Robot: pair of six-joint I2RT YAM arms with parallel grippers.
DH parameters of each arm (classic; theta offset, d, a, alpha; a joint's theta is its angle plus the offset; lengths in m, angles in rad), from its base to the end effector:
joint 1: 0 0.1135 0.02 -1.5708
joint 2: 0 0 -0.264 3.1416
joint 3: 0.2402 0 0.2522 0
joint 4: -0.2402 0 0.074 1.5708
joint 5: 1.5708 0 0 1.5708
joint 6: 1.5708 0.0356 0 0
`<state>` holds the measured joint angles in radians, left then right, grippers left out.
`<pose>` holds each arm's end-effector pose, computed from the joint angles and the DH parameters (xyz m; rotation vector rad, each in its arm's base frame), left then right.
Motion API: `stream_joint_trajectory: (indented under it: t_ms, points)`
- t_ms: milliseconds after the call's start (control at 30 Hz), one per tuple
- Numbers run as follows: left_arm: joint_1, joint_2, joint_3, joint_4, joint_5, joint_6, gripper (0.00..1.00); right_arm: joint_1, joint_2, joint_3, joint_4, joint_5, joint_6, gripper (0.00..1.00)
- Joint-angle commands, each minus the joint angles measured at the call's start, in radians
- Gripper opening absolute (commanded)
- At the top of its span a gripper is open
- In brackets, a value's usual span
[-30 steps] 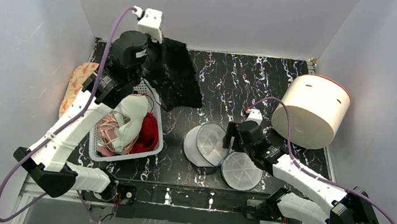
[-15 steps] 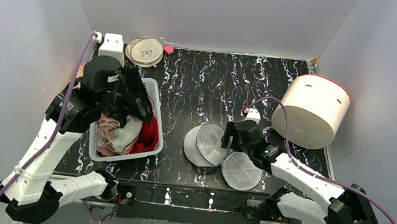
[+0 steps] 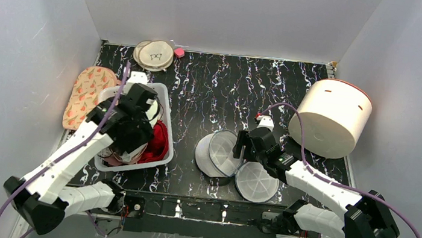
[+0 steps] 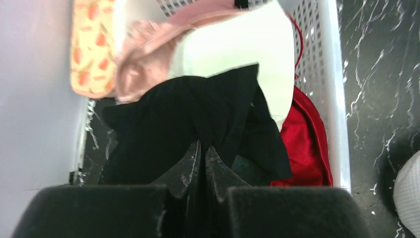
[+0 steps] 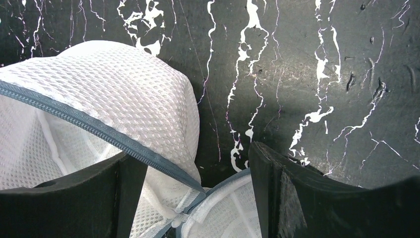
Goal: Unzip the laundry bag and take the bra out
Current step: Place the bra in the bin, then close the laundry bag at the center of the board.
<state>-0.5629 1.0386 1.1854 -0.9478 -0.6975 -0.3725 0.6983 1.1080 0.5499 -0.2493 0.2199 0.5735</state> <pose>0.1730 -0.0821 0.3634 -0.1107 2.1665 0.3046 0.1711 0.1335 0.1923 -0.0431 2.3817 0.3559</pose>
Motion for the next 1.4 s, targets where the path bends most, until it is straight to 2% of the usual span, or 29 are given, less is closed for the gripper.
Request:
stream_joint_trajectory:
  t_ms: [0,400,533,733,833,900,1100,1233,1367]
  points:
    - [0.024,0.051,-0.110,0.103,0.087,-0.080,0.00,-0.004,-0.025,0.043,0.042,0.003,-0.008,0.71]
    - [0.093,0.106,-0.298,0.326,0.194,-0.134,0.00,-0.004,0.048,0.050,0.084,-0.067,0.003,0.72]
    - [0.096,0.081,-0.304,0.311,0.193,-0.157,0.13,-0.003,0.093,0.066,0.091,-0.061,-0.009,0.72]
    - [0.095,0.019,-0.248,0.266,0.166,-0.137,0.37,-0.004,0.163,0.115,0.125,-0.062,-0.039,0.72]
    - [0.095,-0.016,-0.208,0.250,0.164,-0.119,0.51,-0.004,0.215,0.154,0.142,-0.080,-0.046,0.72]
    - [0.095,-0.039,-0.179,0.241,0.172,-0.105,0.65,-0.004,0.251,0.179,0.160,-0.093,-0.048,0.72]
    - [0.095,-0.098,-0.109,0.231,0.220,-0.074,0.89,-0.004,0.364,0.268,0.204,-0.122,-0.052,0.71]
    - [0.095,-0.128,-0.091,0.233,0.257,-0.058,0.98,-0.003,0.446,0.346,0.216,-0.153,-0.055,0.71]
    - [0.095,-0.152,-0.087,0.233,0.287,-0.051,0.98,-0.004,0.511,0.423,0.222,-0.185,-0.060,0.71]
